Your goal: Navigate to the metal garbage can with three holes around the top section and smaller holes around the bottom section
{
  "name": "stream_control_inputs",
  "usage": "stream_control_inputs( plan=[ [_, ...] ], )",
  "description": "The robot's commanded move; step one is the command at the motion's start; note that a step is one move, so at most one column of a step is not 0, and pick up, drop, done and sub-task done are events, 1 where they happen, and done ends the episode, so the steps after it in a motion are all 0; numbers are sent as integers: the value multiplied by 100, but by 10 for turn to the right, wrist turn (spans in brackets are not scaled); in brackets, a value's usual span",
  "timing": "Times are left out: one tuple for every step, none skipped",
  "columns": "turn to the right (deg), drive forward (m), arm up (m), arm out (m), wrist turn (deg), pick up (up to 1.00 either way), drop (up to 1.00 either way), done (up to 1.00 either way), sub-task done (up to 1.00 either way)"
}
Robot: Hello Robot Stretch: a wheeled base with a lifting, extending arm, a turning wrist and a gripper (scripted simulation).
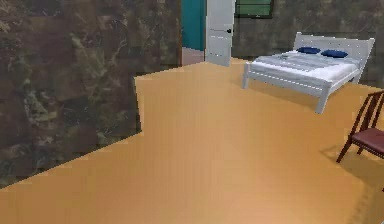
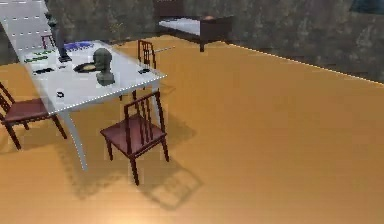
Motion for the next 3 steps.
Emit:
stream_control_inputs(
  plan=[
    [0, 100, 0, 0, 0, 0, 0, 0, 0],
    [0, 100, 0, 0, 0, 0, 0, 0, 0],
    [0, 100, 0, 0, 0, 0, 0, 0, 0]
  ],
)
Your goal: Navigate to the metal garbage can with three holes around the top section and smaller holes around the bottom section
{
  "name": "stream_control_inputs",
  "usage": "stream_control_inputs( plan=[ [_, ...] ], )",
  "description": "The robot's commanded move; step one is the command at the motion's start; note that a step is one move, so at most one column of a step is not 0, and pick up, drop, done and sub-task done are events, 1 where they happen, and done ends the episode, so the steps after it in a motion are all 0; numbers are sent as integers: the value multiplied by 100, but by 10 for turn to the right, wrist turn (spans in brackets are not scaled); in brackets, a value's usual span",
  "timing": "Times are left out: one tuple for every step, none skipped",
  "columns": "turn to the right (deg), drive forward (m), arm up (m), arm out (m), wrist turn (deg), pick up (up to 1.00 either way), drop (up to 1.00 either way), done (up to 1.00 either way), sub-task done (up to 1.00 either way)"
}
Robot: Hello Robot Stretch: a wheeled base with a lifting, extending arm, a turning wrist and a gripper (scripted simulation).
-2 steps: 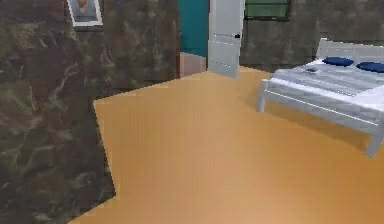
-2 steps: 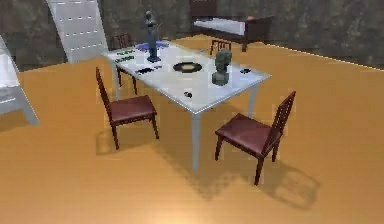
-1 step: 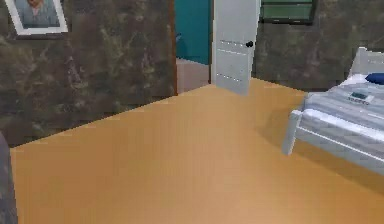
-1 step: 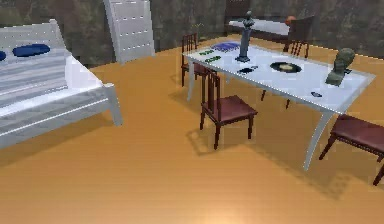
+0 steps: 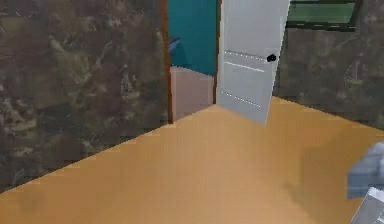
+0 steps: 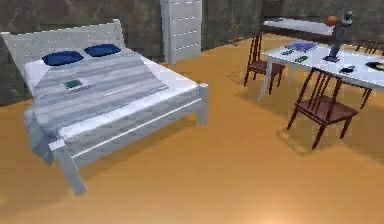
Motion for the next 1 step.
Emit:
stream_control_inputs(
  plan=[
    [0, 100, 0, 0, 0, 0, 0, 0, 0]
  ],
)
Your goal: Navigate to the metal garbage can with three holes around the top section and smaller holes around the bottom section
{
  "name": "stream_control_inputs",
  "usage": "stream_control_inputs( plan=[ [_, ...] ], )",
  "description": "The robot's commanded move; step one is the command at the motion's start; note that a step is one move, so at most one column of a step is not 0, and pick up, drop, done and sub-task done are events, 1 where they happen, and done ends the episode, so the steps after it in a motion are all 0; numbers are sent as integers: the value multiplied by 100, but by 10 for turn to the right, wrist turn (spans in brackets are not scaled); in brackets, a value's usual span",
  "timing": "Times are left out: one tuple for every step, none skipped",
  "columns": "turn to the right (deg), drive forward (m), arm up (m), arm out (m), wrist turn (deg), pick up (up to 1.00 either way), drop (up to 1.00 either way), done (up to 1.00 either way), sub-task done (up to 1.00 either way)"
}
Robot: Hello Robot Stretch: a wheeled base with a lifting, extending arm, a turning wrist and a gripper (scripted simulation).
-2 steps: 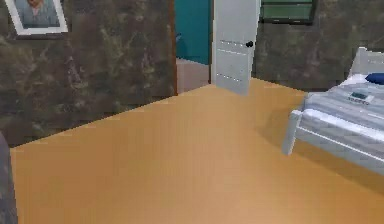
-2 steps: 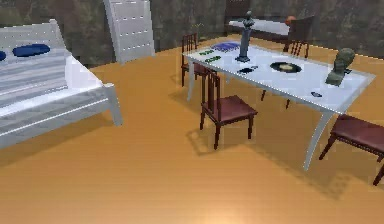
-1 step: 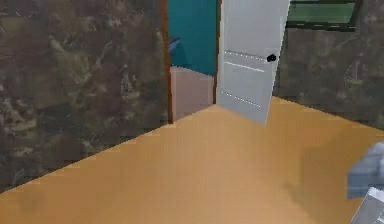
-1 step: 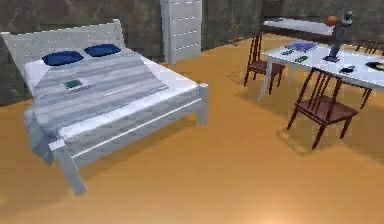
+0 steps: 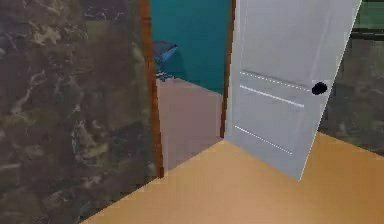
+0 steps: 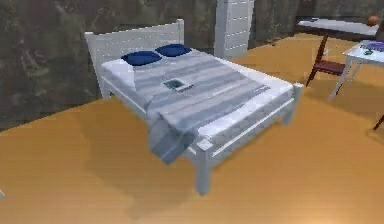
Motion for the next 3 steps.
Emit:
stream_control_inputs(
  plan=[
    [0, 100, 0, 0, 0, 0, 0, 0, 0],
    [60, 0, 0, 0, 0, 0, 0, 0, 0],
    [0, 60, 0, 0, 0, 0, 0, 0, 0]
  ],
)
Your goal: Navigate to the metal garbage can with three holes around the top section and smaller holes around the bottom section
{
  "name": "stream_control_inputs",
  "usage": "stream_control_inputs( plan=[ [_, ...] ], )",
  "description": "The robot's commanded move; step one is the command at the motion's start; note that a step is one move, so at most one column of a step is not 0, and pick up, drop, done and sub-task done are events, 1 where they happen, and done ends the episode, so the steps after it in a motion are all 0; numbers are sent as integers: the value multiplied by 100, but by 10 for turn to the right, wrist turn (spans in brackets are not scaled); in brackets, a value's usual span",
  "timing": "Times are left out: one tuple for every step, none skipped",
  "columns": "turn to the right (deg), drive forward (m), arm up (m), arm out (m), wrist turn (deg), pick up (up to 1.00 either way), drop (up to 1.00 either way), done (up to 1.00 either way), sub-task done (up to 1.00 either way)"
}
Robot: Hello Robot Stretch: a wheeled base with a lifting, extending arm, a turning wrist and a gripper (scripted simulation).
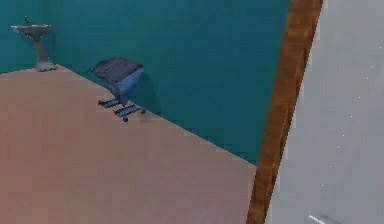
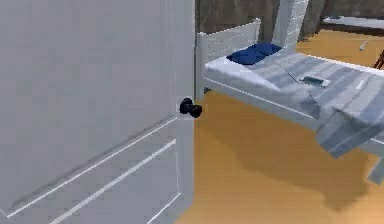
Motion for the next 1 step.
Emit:
stream_control_inputs(
  plan=[
    [-450, 0, 0, 0, 0, 0, 0, 0, 0]
  ],
)
